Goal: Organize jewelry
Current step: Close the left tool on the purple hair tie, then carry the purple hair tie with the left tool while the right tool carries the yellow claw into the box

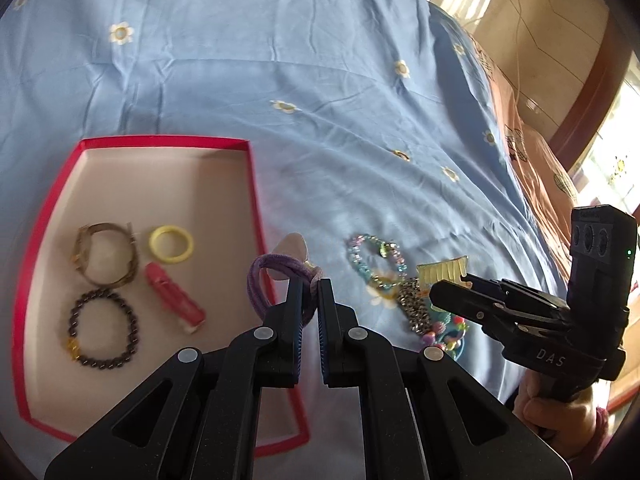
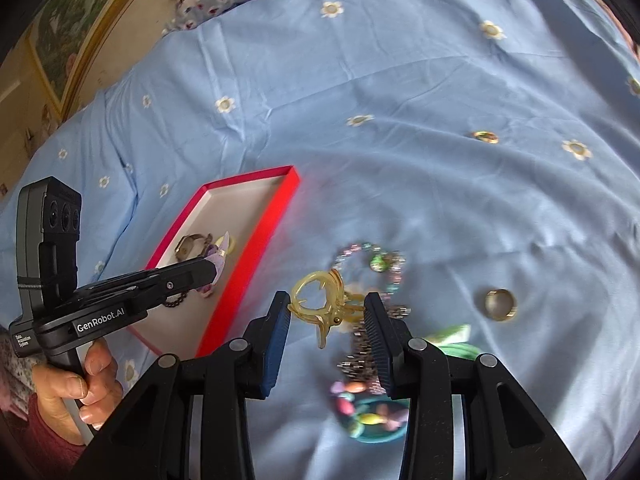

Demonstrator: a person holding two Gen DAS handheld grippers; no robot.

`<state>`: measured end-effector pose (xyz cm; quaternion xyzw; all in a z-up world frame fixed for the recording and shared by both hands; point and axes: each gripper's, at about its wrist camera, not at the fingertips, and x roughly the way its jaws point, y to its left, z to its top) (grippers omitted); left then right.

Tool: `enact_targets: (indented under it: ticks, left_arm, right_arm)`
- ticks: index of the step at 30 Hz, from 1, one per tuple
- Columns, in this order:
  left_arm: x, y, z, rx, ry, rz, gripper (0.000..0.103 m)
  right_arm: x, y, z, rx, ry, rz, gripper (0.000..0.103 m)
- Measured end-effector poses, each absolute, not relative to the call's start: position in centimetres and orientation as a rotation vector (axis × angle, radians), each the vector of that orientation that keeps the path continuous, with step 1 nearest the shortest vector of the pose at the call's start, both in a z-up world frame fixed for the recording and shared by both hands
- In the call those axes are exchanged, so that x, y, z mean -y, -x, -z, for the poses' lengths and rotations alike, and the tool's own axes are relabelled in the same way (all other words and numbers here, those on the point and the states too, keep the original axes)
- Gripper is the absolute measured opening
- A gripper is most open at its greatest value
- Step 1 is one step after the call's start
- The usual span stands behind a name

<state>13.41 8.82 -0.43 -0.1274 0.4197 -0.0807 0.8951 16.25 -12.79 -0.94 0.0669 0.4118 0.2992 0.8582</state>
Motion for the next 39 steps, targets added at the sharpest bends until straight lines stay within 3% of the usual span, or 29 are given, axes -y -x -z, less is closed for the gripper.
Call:
enact_targets:
  ticks: [20,32,39]
  left_arm:
    - [-18.5,-7.7,1.7,-0.857,0.350,-0.034,0.006]
    - [-19.8,-8.7,4.5,-0.919,0.320,-0.073,0.006]
    - [-19.4,-9.2,5.0,-0.940,0.303,-0.080,0.012]
  right_arm:
    - [-0.4,-14.4,1.9,-0.910,0.035,-0.860,0.039]
    - [-4.6,-14.6,4.5,-0.977,0.179,-0.869,0.039]
    - [-5.1,-15.0,4.7,-0.978,0.208,-0.858,0.040]
